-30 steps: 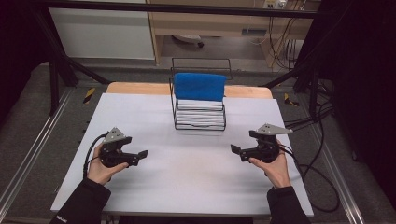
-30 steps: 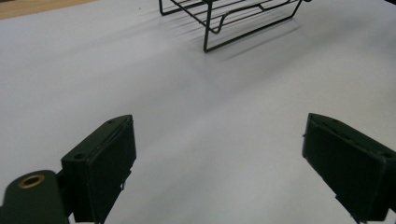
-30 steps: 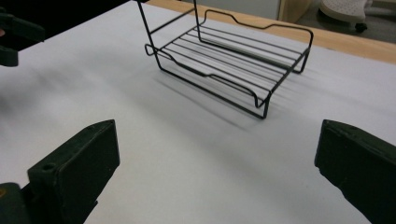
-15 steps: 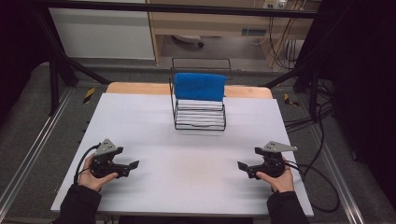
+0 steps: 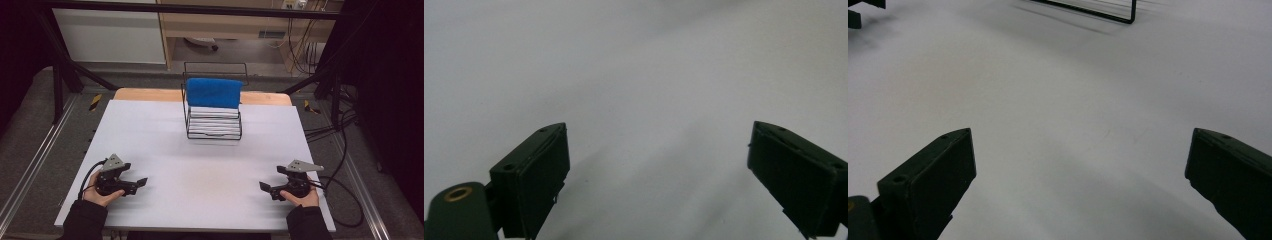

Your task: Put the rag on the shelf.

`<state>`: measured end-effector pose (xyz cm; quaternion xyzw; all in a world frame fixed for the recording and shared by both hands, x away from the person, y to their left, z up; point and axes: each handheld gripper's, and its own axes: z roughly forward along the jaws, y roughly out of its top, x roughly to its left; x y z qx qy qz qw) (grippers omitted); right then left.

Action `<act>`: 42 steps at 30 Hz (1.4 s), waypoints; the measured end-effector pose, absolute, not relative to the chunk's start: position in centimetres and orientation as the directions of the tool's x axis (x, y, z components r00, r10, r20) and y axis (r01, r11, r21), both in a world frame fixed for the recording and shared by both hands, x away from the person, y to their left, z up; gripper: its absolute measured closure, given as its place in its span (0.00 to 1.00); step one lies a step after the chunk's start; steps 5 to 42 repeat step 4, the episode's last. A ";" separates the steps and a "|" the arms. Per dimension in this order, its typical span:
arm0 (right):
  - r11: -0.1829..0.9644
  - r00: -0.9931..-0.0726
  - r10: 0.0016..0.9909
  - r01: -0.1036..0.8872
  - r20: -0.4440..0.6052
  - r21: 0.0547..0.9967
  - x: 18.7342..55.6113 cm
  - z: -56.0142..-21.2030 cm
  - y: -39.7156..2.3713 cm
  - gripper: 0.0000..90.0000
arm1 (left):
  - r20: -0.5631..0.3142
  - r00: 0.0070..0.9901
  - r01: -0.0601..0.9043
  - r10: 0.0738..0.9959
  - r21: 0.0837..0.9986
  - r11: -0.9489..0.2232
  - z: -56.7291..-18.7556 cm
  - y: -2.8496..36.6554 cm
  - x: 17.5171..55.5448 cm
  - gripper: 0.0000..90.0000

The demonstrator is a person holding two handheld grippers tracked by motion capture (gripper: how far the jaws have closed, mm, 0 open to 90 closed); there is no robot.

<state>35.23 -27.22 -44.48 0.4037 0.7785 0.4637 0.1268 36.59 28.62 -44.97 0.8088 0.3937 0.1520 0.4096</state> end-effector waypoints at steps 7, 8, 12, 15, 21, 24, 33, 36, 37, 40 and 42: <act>0.248 -0.641 0.747 0.515 0.176 0.821 35.3 -44.6 -27.2 0.01 | -0.071 0.647 0.511 0.759 0.780 -0.363 -45.0 28.7 36.6 0.11; 0.248 -0.641 0.747 0.515 0.176 0.821 35.3 -44.6 -27.2 0.01 | -0.071 0.647 0.511 0.759 0.780 -0.363 -45.0 28.7 36.6 0.11; 0.248 -0.641 0.747 0.515 0.176 0.821 35.3 -44.6 -27.2 0.01 | -0.071 0.647 0.511 0.759 0.780 -0.363 -45.0 28.7 36.6 0.11; 0.248 -0.641 0.747 0.515 0.176 0.821 35.3 -44.6 -27.2 0.01 | -0.071 0.647 0.511 0.759 0.780 -0.363 -45.0 28.7 36.6 0.11; 0.248 -0.641 0.747 0.515 0.176 0.821 35.3 -44.6 -27.2 0.01 | -0.071 0.647 0.511 0.759 0.780 -0.363 -45.0 28.7 36.6 0.11; 0.248 -0.641 0.747 0.515 0.176 0.821 35.3 -44.6 -27.2 0.01 | -0.071 0.647 0.511 0.759 0.780 -0.363 -45.0 28.7 36.6 0.11; 0.248 -0.641 0.747 0.515 0.176 0.821 35.3 -44.6 -27.2 0.01 | -0.071 0.647 0.511 0.759 0.780 -0.363 -45.0 28.7 36.6 0.11; 0.248 -0.641 0.747 0.515 0.176 0.821 35.3 -44.6 -27.2 0.01 | -0.071 0.647 0.511 0.759 0.780 -0.363 -45.0 28.7 36.6 0.11; 0.248 -0.641 0.747 0.515 0.176 0.821 35.3 -44.6 -27.2 0.01 | -0.071 0.647 0.511 0.759 0.780 -0.363 -45.0 28.7 36.6 0.11; 0.248 -0.641 0.747 0.515 0.176 0.821 35.3 -44.6 -27.2 0.01 | -0.071 0.647 0.511 0.759 0.780 -0.363 -45.0 28.7 36.6 0.11; 0.248 -0.641 0.747 0.515 0.176 0.821 35.3 -44.6 -27.2 0.01 | -0.071 0.647 0.511 0.759 0.780 -0.363 -45.0 28.7 36.6 0.11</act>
